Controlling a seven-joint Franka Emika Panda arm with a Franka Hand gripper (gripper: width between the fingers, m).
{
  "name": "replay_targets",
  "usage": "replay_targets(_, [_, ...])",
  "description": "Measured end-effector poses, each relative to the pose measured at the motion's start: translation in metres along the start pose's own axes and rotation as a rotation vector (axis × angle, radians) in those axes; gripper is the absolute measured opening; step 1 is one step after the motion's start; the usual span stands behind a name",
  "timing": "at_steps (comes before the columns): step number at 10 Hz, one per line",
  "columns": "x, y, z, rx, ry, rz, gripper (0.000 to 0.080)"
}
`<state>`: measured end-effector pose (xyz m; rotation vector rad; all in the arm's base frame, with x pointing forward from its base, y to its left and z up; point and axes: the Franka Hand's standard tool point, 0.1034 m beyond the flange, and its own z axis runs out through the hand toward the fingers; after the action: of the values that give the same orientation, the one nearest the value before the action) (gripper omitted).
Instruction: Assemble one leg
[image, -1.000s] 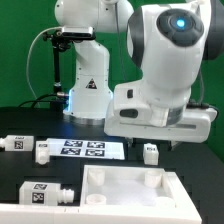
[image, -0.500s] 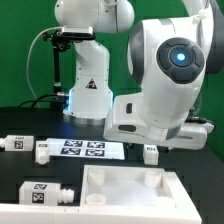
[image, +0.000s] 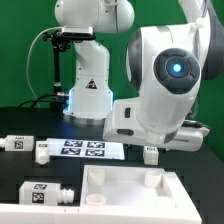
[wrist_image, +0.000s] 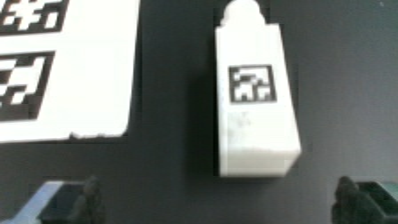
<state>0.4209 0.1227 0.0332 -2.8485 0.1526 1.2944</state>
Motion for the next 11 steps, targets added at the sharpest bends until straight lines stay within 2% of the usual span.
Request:
replay_targets(3, [0.001, -0.001, 0.001, 0.0, 0.0, -0.002, 0.0649])
replay_targets(4, [0.0, -0.003, 0.003, 0.007, -0.007, 0.013, 0.0649])
replay_targets(5, [0.0, -0.008, 0.008, 0.019, -0.022, 0.029, 0.0649])
replay_targets(6, [-0.001, -0.013, 0.016, 0.019, -0.036, 0.029, 0.0649])
replay_targets(7, [-0.001, -0.019, 0.026, 0.044, -0.068, 0.036, 0.0649])
replay_targets(8, [0.002, -0.019, 0.032, 0.043, -0.078, 0.037, 0.0649])
replay_targets(11, [0.003, -0.019, 0.032, 0.044, -0.075, 0.037, 0.0623])
